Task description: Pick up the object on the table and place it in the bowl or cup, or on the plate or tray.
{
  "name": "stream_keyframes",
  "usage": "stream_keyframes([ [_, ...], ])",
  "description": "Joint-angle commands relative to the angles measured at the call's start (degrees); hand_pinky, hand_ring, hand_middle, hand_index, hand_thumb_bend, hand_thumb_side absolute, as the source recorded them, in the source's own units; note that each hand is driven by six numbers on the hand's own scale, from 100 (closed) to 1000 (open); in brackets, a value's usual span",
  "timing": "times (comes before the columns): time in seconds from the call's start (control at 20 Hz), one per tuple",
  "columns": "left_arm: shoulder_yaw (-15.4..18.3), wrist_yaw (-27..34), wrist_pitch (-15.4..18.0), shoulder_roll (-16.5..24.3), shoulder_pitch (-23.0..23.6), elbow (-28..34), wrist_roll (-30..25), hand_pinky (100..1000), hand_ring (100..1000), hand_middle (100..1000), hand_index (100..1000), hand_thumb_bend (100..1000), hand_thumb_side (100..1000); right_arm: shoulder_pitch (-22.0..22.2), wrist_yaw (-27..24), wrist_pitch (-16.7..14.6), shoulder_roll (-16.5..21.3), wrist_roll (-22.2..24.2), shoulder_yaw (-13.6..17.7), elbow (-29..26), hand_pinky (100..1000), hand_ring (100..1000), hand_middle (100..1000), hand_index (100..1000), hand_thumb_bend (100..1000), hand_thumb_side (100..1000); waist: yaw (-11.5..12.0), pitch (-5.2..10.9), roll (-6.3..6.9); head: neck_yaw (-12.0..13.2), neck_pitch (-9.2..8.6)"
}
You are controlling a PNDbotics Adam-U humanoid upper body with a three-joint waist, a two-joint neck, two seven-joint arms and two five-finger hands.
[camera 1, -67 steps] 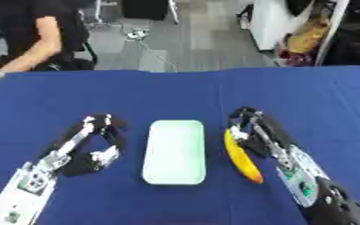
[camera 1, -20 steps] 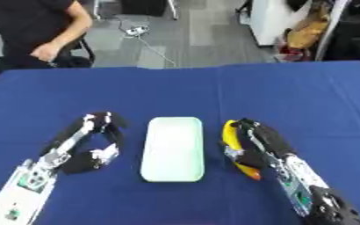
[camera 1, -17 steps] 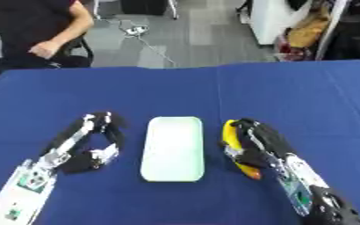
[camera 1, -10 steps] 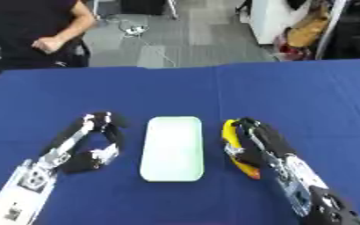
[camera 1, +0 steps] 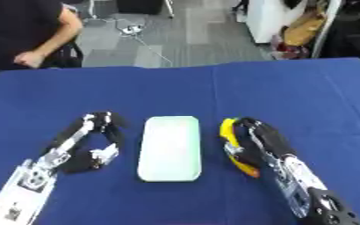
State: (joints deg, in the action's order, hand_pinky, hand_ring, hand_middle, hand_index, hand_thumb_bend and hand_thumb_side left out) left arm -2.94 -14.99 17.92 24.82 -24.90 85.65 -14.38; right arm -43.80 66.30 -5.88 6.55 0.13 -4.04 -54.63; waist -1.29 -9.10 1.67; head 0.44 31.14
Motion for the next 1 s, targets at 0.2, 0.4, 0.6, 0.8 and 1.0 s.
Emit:
stream_keyframes([
  [0.2,0.23,-0.09,0.34,3.08,0.15,0.63,-0.12,533,617,688,752,100,685,-3.28,-3.3,-4.69,2.31,7.16,-2.76,6.11,551,683,765,831,389,1000,-0.93,1.97,-1.66,0.51,1.51],
  [0.4,-0.16,-1.0,0.55,6.6,1.53,-0.39,-0.46,533,617,689,752,100,683,-9.1,-8.2,-9.99,3.63,12.36,-7.41,14.46,578,699,755,831,385,1000,-3.01,3.44,-5.45,2.07,2.78],
  [0.6,-0.41,-1.26,0.79,7.71,1.57,-0.86,-0.56,533,618,690,752,100,682,-11.02,-11.18,-11.37,3.5,13.82,-7.59,18.76,572,695,759,835,373,1000,-3.49,3.76,-6.84,2.55,2.55],
  [0.8,-0.67,-1.13,1.0,7.72,1.24,-0.92,-0.81,534,619,691,753,100,680,-11.05,-11.97,-11.16,3.59,13.61,-7.42,18.86,569,694,759,833,367,1000,-3.06,3.77,-6.74,2.76,2.24],
  [1.0,-0.74,-1.2,1.08,7.56,1.2,-0.81,-0.81,535,619,693,753,100,679,-10.91,-11.75,-10.89,3.5,13.11,-7.31,18.39,567,693,760,833,359,1000,-2.69,3.77,-6.33,2.69,2.04],
])
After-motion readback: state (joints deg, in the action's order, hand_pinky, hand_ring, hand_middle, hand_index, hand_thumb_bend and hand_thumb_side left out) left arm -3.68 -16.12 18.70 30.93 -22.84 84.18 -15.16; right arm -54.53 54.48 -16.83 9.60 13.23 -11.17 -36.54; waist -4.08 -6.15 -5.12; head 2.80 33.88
